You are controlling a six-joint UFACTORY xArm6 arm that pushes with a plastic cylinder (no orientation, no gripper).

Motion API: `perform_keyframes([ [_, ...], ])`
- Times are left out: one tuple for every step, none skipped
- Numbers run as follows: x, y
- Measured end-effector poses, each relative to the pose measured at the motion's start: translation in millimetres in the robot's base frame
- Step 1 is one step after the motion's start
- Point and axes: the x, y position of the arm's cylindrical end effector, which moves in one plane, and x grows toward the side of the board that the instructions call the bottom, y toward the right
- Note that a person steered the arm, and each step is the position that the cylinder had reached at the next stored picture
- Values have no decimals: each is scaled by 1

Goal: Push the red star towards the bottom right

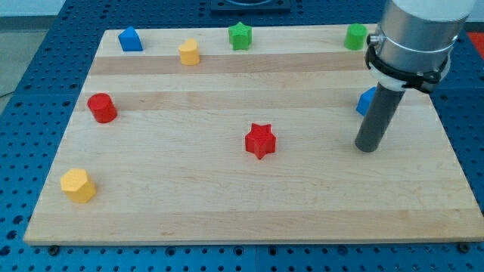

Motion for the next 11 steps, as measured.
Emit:
perform_keyframes([
  [-9,-51],
  [-38,-110],
  [-74,-163],
  [-54,-240],
  [-13,-244],
  [5,-153],
  [15,-58],
  [19,-67],
  [11,-121],
  [-24,-131],
  [-36,-93],
])
